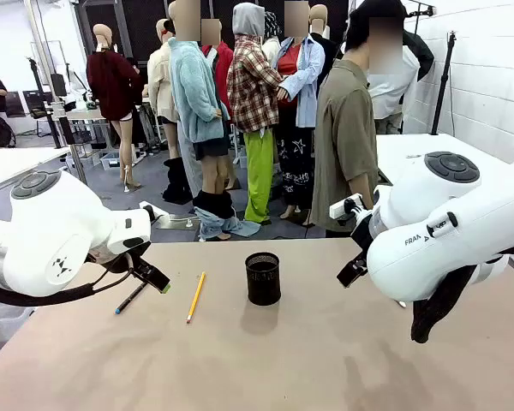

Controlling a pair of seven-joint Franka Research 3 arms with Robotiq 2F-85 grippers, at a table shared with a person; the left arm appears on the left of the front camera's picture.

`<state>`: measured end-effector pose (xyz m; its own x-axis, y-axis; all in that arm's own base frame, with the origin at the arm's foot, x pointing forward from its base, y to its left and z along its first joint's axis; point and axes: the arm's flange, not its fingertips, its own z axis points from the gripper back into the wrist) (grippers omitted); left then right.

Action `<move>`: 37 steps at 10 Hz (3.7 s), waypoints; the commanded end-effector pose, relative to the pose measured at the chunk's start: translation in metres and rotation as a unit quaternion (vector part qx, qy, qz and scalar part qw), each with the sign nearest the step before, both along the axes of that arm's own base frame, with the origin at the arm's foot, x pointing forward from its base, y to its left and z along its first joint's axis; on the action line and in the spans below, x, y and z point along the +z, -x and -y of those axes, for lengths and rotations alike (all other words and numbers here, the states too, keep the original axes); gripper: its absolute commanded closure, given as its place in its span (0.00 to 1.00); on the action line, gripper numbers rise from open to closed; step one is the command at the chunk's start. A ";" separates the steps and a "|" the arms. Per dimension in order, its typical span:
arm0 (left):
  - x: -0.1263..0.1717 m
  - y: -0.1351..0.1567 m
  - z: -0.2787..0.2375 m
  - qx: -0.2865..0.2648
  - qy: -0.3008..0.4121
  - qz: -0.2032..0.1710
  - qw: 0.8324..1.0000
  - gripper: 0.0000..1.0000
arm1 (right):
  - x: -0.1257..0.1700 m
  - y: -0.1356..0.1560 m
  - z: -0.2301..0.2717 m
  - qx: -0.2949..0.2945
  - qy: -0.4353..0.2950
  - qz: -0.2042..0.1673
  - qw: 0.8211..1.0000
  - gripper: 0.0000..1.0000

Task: Place the pens into the pen holder.
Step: Pick up a writing instrument from the table and place it into the Pen holder.

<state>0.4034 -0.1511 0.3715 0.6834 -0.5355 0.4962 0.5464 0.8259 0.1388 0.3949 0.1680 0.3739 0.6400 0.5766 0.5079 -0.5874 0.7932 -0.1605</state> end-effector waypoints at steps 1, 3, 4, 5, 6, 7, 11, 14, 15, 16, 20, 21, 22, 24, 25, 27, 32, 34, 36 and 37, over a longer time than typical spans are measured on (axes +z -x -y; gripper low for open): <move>0.000 0.000 0.000 0.000 0.000 0.000 1.000 0.00 | 0.000 0.000 0.000 0.000 0.000 0.000 1.000 0.00; 0.000 0.000 0.000 0.000 0.000 0.000 1.000 0.00 | 0.000 0.000 0.000 0.000 0.000 0.000 1.000 0.00; 0.000 0.000 0.000 0.000 0.000 0.000 1.000 0.00 | 0.000 0.000 0.000 0.000 0.000 0.000 1.000 0.00; 0.000 0.000 0.000 0.000 0.000 0.000 1.000 0.00 | 0.000 0.000 0.000 0.000 0.000 0.000 1.000 0.00; 0.000 0.000 0.001 -0.001 0.000 0.000 1.000 0.00 | 0.000 0.000 0.000 0.000 0.000 0.000 1.000 0.00; 0.003 -0.013 -0.001 0.036 0.004 -0.015 0.999 0.00 | 0.000 0.000 0.000 0.000 0.000 0.000 1.000 0.00; 0.003 -0.077 -0.015 0.098 -0.015 -0.118 0.988 0.00 | 0.000 0.000 0.000 0.000 0.000 0.000 1.000 0.00; -0.010 -0.115 -0.031 0.138 -0.018 -0.174 0.975 0.00 | 0.000 0.000 0.000 0.000 0.000 0.000 1.000 0.00; -0.016 -0.125 -0.038 0.159 -0.010 -0.186 0.970 0.00 | 0.000 0.000 0.000 0.000 0.000 0.000 1.000 0.00; -0.026 -0.129 -0.043 0.165 -0.011 -0.182 0.969 0.00 | 0.000 0.000 0.000 0.000 0.000 0.000 1.000 0.00; -0.056 -0.141 -0.051 0.168 -0.017 -0.206 0.964 0.00 | 0.000 0.000 0.000 0.000 0.000 0.000 1.000 0.00; -0.059 -0.143 -0.053 0.179 -0.017 -0.206 0.962 0.00 | 0.000 0.000 0.000 0.000 0.000 0.000 1.000 0.00; -0.060 -0.145 -0.055 0.182 -0.017 -0.202 0.962 0.00 | 0.000 0.000 0.000 0.000 0.000 0.000 1.000 0.00; -0.061 -0.147 -0.054 0.183 -0.022 -0.205 0.961 0.00 | 0.000 0.000 0.000 0.000 0.000 0.000 1.000 0.00; -0.060 -0.147 -0.054 0.173 -0.022 -0.211 0.962 0.17 | 0.000 0.000 0.000 0.000 0.000 0.000 1.000 0.00; -0.060 -0.147 -0.055 0.177 -0.029 -0.226 0.958 0.57 | 0.000 0.000 0.000 0.000 0.000 0.000 1.000 0.00; -0.061 -0.149 -0.054 0.191 -0.050 -0.233 0.952 1.00 | 0.000 0.000 0.000 0.000 0.000 0.000 1.000 0.00; -0.061 -0.148 -0.051 0.186 -0.057 -0.238 0.951 1.00 | 0.000 0.000 0.000 0.000 0.000 0.000 1.000 0.00; -0.062 -0.150 -0.050 0.182 -0.056 -0.246 0.950 1.00 | 0.000 0.000 0.000 0.000 0.000 0.000 1.000 0.00; -0.059 -0.149 -0.049 0.166 -0.047 -0.247 0.953 1.00 | 0.000 0.000 0.000 0.000 0.000 0.000 1.000 0.00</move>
